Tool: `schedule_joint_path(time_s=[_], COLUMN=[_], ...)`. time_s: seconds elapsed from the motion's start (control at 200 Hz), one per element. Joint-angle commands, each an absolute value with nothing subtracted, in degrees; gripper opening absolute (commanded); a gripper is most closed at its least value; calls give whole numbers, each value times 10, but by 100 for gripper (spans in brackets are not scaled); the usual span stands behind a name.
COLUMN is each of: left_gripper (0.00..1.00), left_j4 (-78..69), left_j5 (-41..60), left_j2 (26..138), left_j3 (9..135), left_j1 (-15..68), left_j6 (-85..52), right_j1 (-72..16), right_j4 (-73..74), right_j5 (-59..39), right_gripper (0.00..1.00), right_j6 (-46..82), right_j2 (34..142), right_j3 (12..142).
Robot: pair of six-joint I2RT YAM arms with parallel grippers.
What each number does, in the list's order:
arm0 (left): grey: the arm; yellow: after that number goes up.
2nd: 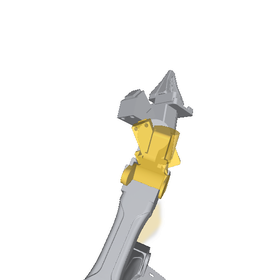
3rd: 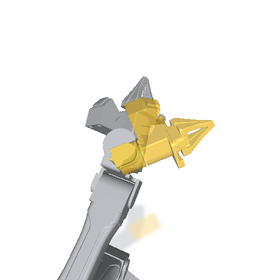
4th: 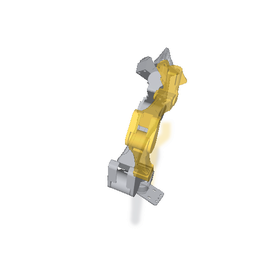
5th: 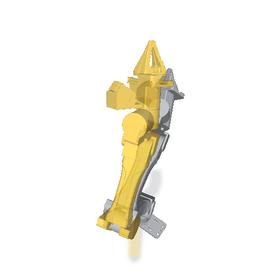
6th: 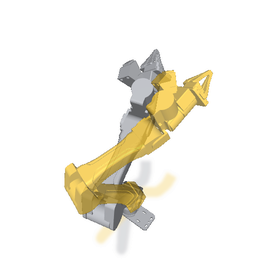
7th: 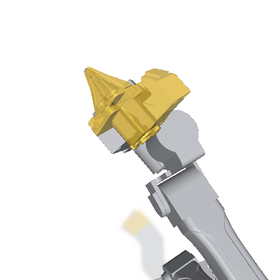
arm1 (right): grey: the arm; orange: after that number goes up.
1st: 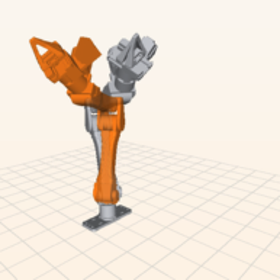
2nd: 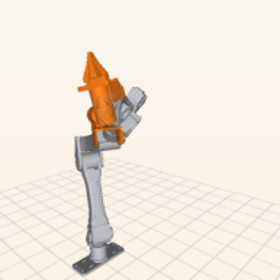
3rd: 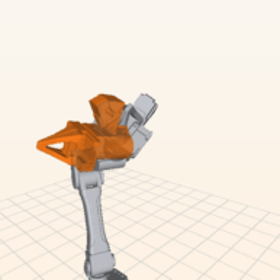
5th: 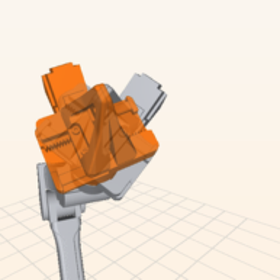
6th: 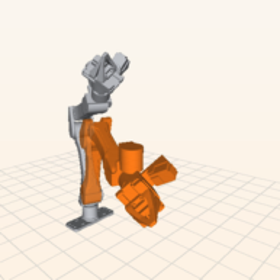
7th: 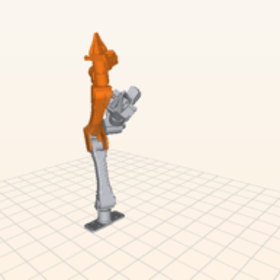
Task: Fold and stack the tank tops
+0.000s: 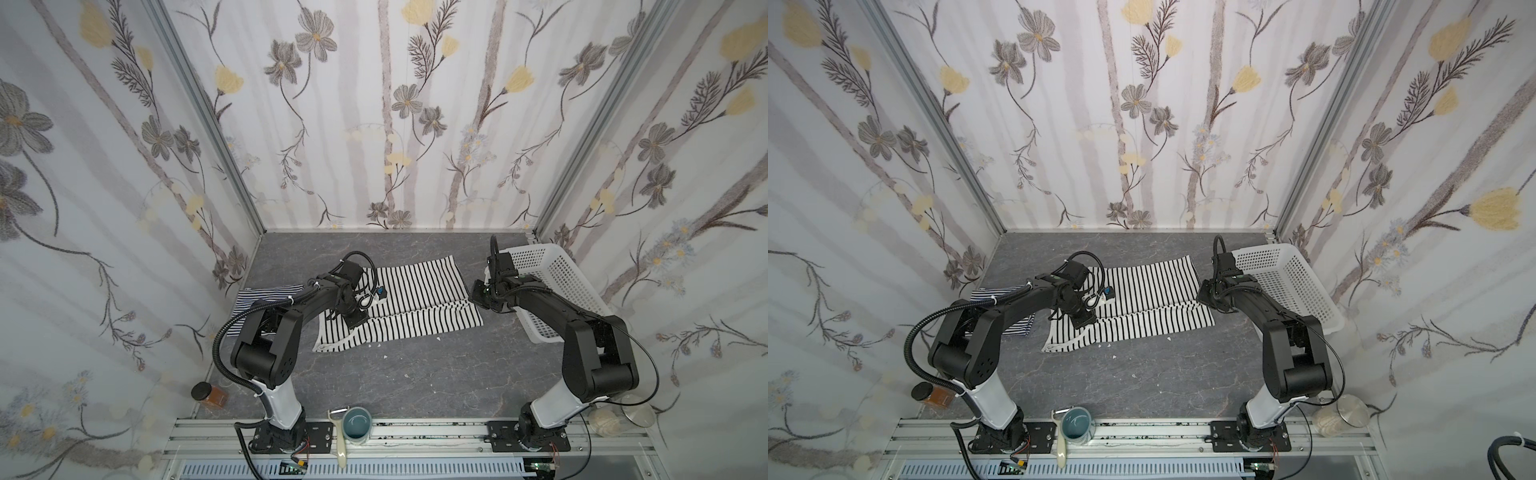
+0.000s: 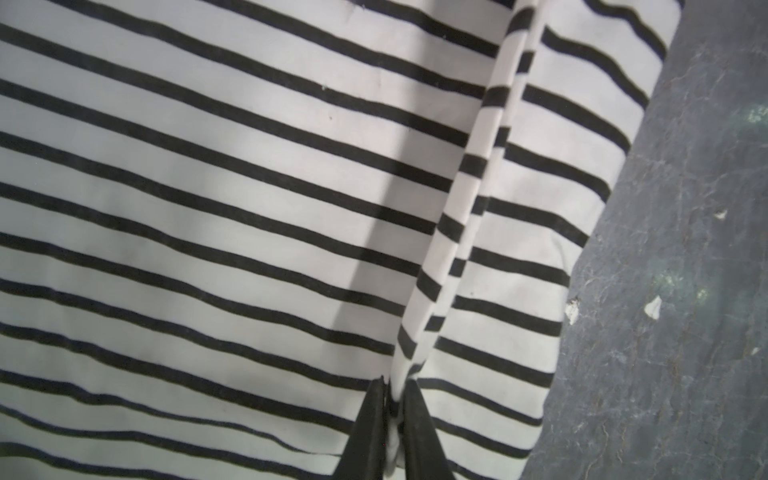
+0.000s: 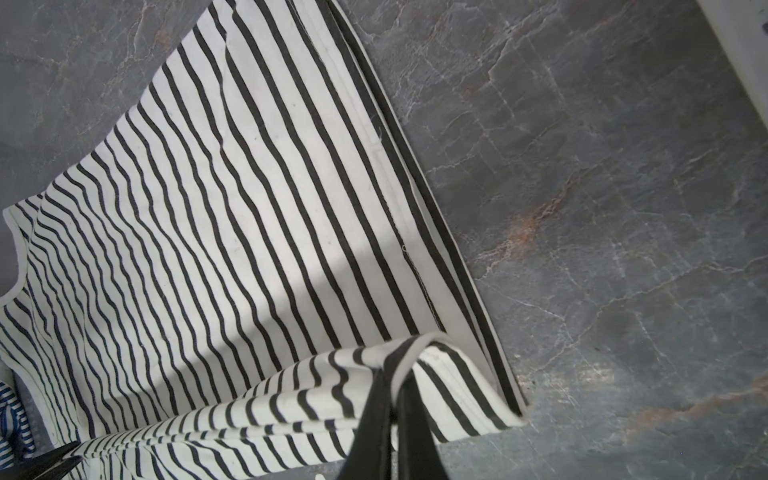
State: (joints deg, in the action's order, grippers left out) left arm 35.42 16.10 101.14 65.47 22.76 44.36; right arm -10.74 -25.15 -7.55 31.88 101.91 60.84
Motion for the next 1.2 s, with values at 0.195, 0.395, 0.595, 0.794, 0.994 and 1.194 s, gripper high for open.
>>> schedule_joint_path(time_s=[0.195,0.395,0.595,0.794,0.994,1.194], left_gripper=[13,17,27,45,57,70], left_j4=[355,354,354,355,358,361], left_j5=[169,171,143,152,157,174], left_j2=[1029,1058,1063,972,850,782], left_j3=[688,715,726,638,508,438], left_j1=[227,227,220,175,131,114], left_j6=[438,433,404,394,402,418], right_j1=[-102,-94,-95,-124,-154,-159], right_j4=[-252,-256,-261,-269,-251,-221], right_j5=[-43,-37,-22,-5,-11,-31], right_gripper=[0,4,35,38,38,38], right_j6=[307,300,301,306,310,317], right_j2=[1000,1007,1013,973,984,1012], right_j3=[608,611,623,612,589,570])
